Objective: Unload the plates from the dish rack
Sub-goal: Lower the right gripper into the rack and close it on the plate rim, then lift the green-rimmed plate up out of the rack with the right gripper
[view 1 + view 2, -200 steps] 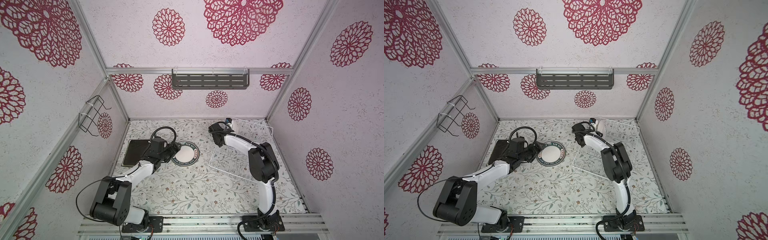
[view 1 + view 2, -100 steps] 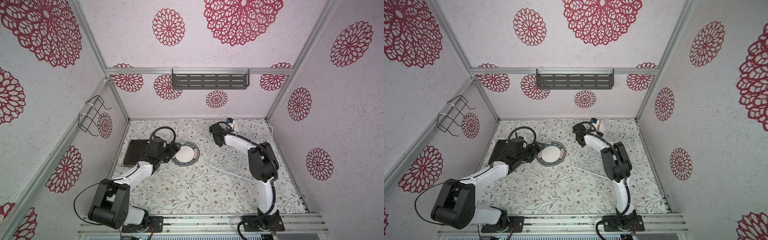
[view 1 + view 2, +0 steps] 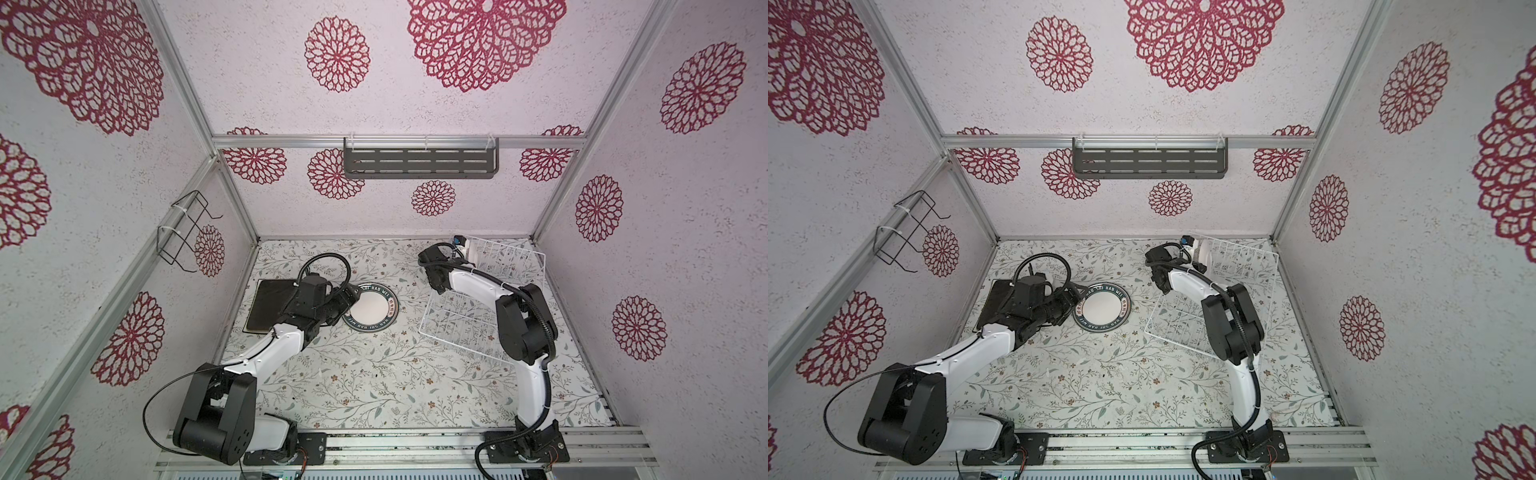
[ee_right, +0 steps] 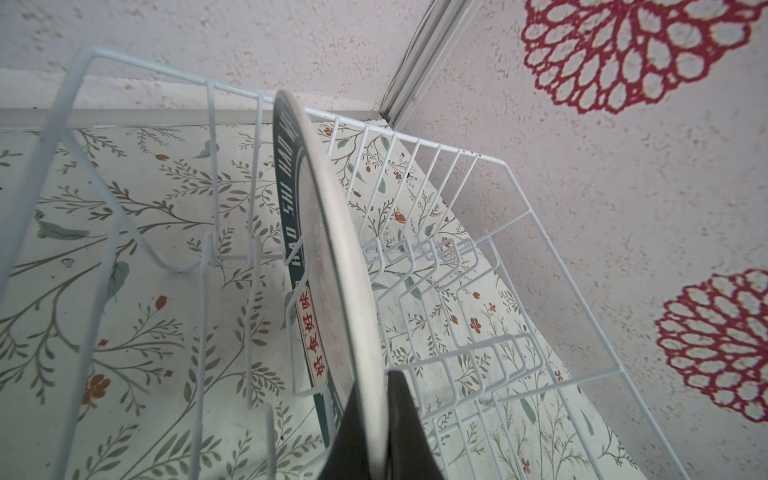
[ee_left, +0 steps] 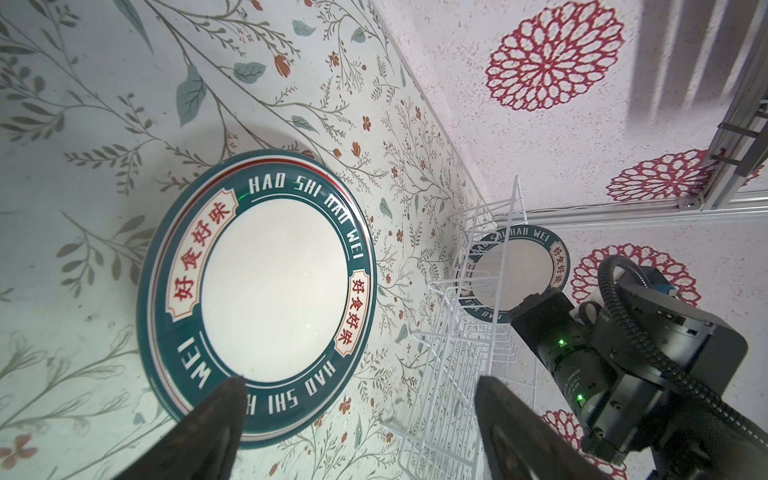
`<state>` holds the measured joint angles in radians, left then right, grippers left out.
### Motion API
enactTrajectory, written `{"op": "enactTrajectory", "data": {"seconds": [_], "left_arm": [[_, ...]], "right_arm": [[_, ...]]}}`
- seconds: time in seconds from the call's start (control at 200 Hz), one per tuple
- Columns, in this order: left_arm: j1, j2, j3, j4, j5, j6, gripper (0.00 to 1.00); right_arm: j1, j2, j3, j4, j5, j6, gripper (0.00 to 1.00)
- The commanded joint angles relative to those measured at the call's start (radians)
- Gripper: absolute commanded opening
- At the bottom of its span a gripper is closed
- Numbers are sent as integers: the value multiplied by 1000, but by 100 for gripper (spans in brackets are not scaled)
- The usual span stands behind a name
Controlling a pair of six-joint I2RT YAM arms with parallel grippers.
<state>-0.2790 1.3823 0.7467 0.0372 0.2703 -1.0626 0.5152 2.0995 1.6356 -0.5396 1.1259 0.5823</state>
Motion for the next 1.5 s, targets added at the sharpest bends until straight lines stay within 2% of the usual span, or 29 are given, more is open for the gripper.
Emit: {"op": "enactTrajectory", "data": {"seconds": [0.0,0.51,1.016,1.491], "left_arm": [[-6,-26,3,1,-9,9,90],[-6,-52,1,-5,-13,12,90],[-6,-61,-1,-2,-11,10,90],[-25,-76,9,-11,-43,4,90]], "right_arm": [[-3,-58,-10,14,23,-20,0],[2,-97,-3,18,8,-23,0],[29,-179,-7,34,52,-54,0],[90,-364,-114,144,111,-117,0]]}}
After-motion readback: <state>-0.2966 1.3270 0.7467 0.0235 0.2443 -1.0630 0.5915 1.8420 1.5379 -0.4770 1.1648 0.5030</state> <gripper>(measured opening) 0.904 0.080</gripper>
